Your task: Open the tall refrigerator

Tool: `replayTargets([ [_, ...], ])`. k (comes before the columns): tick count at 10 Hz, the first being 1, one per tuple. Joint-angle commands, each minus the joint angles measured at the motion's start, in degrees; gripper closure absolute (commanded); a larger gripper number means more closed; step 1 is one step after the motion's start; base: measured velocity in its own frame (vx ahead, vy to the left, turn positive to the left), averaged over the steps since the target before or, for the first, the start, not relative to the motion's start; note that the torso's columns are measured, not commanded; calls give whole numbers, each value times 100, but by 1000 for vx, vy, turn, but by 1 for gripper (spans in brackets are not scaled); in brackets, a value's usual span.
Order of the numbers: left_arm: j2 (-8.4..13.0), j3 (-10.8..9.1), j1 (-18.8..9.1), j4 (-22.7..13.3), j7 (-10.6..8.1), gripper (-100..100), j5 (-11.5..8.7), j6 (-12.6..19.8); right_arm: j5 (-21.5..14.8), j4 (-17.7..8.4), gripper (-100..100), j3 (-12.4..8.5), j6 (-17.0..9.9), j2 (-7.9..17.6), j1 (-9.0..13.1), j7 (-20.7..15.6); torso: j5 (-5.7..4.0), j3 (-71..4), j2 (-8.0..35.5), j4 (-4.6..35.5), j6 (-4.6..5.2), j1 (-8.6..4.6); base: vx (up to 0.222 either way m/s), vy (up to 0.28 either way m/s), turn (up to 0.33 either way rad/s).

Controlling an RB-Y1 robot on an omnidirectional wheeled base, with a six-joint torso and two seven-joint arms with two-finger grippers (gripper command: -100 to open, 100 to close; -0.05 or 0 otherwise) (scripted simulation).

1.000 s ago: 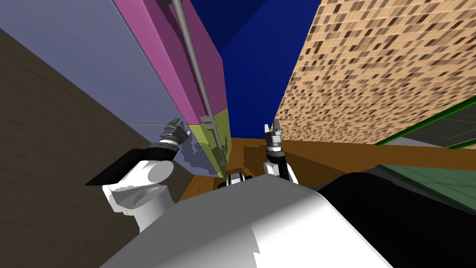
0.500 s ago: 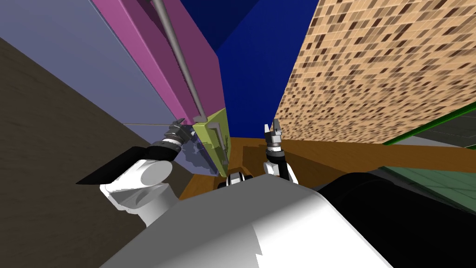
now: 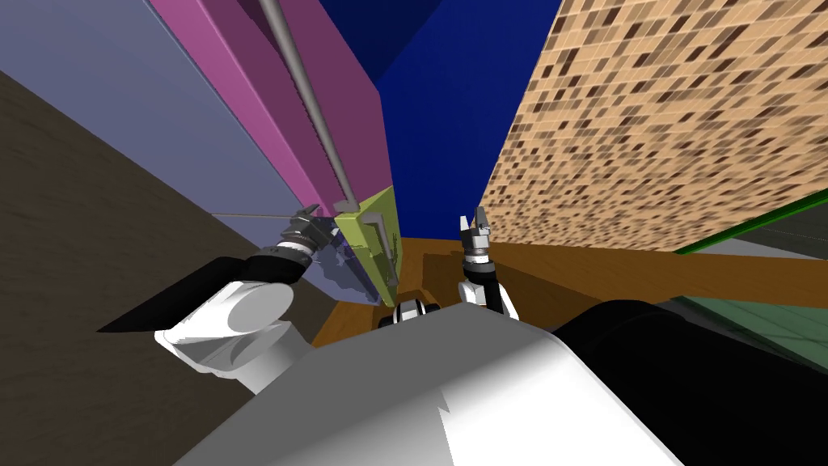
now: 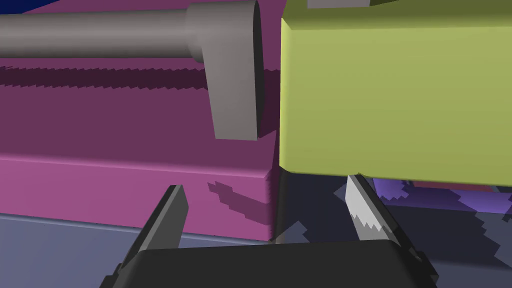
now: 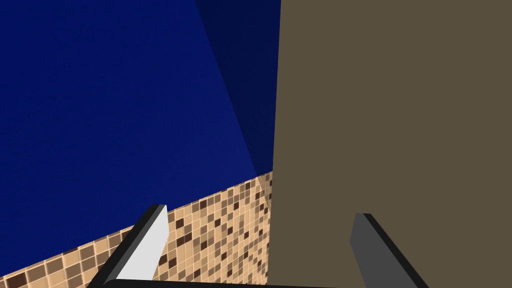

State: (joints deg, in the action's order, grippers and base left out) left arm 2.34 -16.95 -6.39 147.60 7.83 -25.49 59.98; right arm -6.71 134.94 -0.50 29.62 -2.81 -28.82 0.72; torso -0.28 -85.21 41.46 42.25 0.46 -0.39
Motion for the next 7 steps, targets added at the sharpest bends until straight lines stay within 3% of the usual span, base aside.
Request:
replayTargets([
  [1, 0, -34, -53, -43, -43, -100, 36, 65, 0, 0, 0, 0, 0, 0, 0, 0, -2, -15, -19, -2, 10, -1, 9, 17, 50],
  [2, 3, -50, -51, -36, -51, 100, 44, 79, 0, 0, 0, 0, 0, 0, 0, 0, 5, -5, -9, -18, 4, -7, -30, 10, 45],
  [4, -37, -196, -21, 8, -94, 100, 245, 108, 0, 0, 0, 1, 0, -2, -1, 0, -6, 28, 37, 4, -19, -46, 31, -215, 139],
  [7, -57, -266, -23, 35, -117, 100, 343, 109, 0, 0, 0, 3, 0, -3, 1, 0, -22, -2, 2, -6, 23, -54, 8, -285, 70],
])
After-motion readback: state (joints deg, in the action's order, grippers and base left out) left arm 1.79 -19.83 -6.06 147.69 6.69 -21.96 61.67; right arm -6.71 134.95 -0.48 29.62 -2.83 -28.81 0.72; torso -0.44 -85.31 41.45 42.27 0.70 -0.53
